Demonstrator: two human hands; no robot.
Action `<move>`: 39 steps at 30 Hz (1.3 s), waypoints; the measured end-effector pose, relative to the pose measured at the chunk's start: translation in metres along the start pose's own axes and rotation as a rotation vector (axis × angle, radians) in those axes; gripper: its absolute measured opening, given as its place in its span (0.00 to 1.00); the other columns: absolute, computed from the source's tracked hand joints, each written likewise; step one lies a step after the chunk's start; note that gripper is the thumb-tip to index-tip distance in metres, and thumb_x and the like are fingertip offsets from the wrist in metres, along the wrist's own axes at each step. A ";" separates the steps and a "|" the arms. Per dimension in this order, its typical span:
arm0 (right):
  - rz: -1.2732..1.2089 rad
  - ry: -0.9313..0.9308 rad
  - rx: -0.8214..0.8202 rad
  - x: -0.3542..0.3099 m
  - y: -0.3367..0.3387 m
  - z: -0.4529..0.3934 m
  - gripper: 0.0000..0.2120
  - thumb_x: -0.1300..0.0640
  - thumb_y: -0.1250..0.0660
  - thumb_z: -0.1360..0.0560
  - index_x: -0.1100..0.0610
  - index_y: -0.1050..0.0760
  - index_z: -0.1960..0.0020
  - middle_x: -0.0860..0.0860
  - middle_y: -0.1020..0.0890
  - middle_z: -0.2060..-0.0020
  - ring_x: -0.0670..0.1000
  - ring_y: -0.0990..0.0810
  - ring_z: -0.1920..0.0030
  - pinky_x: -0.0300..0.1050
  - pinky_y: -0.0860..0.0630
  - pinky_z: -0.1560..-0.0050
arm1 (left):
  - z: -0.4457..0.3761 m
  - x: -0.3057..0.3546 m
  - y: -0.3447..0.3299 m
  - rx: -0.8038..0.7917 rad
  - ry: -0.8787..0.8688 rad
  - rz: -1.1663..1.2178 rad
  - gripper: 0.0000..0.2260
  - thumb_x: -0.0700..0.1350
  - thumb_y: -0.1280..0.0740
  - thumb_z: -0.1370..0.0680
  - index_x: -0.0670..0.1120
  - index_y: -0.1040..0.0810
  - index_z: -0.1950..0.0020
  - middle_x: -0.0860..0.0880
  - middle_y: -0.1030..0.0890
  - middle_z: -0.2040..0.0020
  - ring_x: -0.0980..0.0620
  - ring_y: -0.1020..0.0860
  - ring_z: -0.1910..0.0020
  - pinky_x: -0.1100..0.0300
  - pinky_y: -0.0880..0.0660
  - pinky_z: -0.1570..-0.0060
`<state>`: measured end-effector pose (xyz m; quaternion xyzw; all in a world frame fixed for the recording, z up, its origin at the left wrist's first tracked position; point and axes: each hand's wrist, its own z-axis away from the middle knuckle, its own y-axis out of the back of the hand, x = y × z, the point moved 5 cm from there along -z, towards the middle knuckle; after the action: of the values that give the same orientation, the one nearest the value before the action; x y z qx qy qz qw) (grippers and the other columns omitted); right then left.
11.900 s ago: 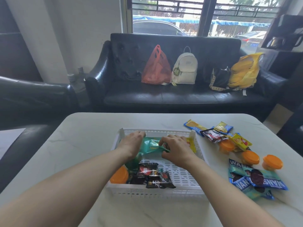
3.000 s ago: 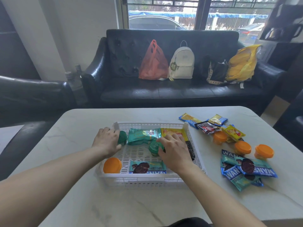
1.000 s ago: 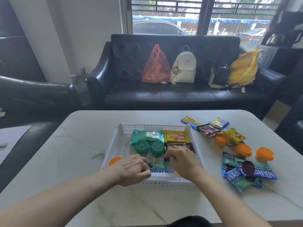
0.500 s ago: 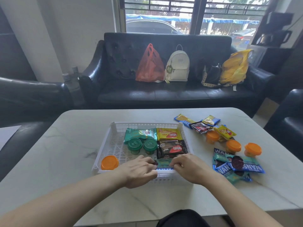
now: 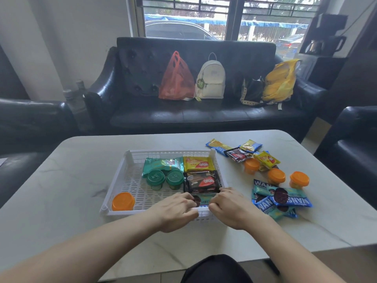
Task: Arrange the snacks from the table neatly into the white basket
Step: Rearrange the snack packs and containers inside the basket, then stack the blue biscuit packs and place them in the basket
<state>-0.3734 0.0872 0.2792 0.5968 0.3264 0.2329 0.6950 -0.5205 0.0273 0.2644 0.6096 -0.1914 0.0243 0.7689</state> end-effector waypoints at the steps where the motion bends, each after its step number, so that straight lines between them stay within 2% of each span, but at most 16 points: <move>1: 0.006 0.001 0.002 0.000 0.000 0.000 0.18 0.49 0.48 0.23 0.52 0.36 0.71 0.48 0.30 0.71 0.53 0.27 0.59 0.49 0.28 0.45 | -0.001 0.001 0.002 0.013 0.007 -0.018 0.23 0.57 0.50 0.19 0.46 0.20 0.45 0.48 0.24 0.37 0.52 0.28 0.38 0.53 0.32 0.36; 4: 0.022 -0.026 0.031 0.001 0.001 -0.005 0.17 0.50 0.47 0.25 0.57 0.33 0.69 0.52 0.26 0.71 0.56 0.27 0.64 0.51 0.26 0.53 | -0.003 0.007 0.010 0.107 0.040 -0.139 0.22 0.55 0.51 0.19 0.45 0.23 0.56 0.47 0.23 0.51 0.47 0.25 0.51 0.48 0.26 0.47; 6: 0.029 -0.057 0.058 0.002 0.005 -0.010 0.14 0.52 0.45 0.25 0.56 0.27 0.64 0.53 0.22 0.66 0.57 0.25 0.62 0.49 0.26 0.59 | -0.006 0.011 0.016 0.168 0.051 -0.192 0.19 0.53 0.50 0.18 0.45 0.25 0.57 0.47 0.24 0.54 0.46 0.25 0.55 0.48 0.26 0.50; 9: 0.056 -0.065 0.122 0.005 0.013 -0.014 0.14 0.52 0.42 0.23 0.52 0.18 0.52 0.50 0.17 0.56 0.56 0.22 0.53 0.48 0.25 0.52 | -0.011 0.016 0.027 0.240 0.038 -0.199 0.16 0.51 0.48 0.17 0.45 0.25 0.53 0.47 0.23 0.53 0.45 0.24 0.53 0.49 0.26 0.51; 13: 0.102 -0.130 0.243 0.016 0.028 -0.012 0.14 0.49 0.43 0.20 0.50 0.19 0.48 0.48 0.18 0.53 0.54 0.22 0.50 0.48 0.29 0.50 | -0.024 0.028 0.037 0.280 0.011 -0.159 0.14 0.51 0.47 0.16 0.46 0.26 0.51 0.47 0.23 0.50 0.46 0.25 0.52 0.50 0.27 0.50; 18: 0.169 -0.266 0.317 0.042 0.039 0.005 0.14 0.45 0.42 0.19 0.49 0.21 0.42 0.48 0.18 0.48 0.53 0.22 0.45 0.49 0.31 0.45 | -0.044 0.058 0.044 0.326 -0.061 -0.189 0.12 0.49 0.45 0.16 0.45 0.25 0.50 0.45 0.20 0.51 0.42 0.23 0.52 0.47 0.26 0.51; 20: 0.177 -0.316 0.333 0.056 0.040 0.015 0.14 0.44 0.41 0.20 0.49 0.21 0.41 0.48 0.18 0.47 0.53 0.22 0.45 0.49 0.31 0.44 | -0.054 0.072 0.043 0.323 -0.092 -0.197 0.11 0.47 0.44 0.16 0.45 0.24 0.48 0.44 0.19 0.52 0.41 0.22 0.53 0.47 0.26 0.53; 27: 0.189 -0.492 0.309 0.111 0.038 0.061 0.14 0.44 0.38 0.22 0.49 0.22 0.41 0.49 0.18 0.46 0.54 0.22 0.43 0.49 0.31 0.43 | -0.084 0.117 0.033 0.304 -0.162 -0.219 0.11 0.46 0.43 0.17 0.47 0.21 0.46 0.47 0.17 0.48 0.41 0.23 0.49 0.51 0.27 0.48; 31: 0.190 -0.574 0.321 0.139 0.039 0.089 0.11 0.44 0.37 0.22 0.49 0.23 0.45 0.49 0.18 0.49 0.54 0.21 0.46 0.49 0.30 0.44 | -0.100 0.138 0.020 0.297 -0.196 -0.217 0.11 0.48 0.42 0.17 0.48 0.22 0.44 0.47 0.17 0.46 0.42 0.22 0.49 0.53 0.27 0.49; 35: 0.187 -0.675 0.319 0.167 0.035 0.116 0.13 0.45 0.36 0.22 0.50 0.22 0.43 0.50 0.18 0.48 0.55 0.21 0.45 0.48 0.28 0.44 | -0.120 0.151 -0.002 0.200 -0.175 -0.206 0.12 0.52 0.40 0.18 0.48 0.23 0.40 0.46 0.19 0.42 0.42 0.23 0.43 0.51 0.27 0.46; 39: 0.168 -0.737 0.269 0.187 0.021 0.136 0.14 0.45 0.36 0.23 0.50 0.23 0.41 0.50 0.18 0.46 0.55 0.22 0.43 0.49 0.29 0.42 | -0.139 0.160 -0.028 0.104 -0.101 -0.149 0.18 0.55 0.38 0.20 0.44 0.27 0.38 0.42 0.23 0.40 0.40 0.25 0.39 0.52 0.29 0.44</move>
<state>-0.1454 0.1324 0.2767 0.7508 0.0327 0.0145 0.6596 -0.3276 0.1200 0.2648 0.6616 -0.1823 -0.0538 0.7254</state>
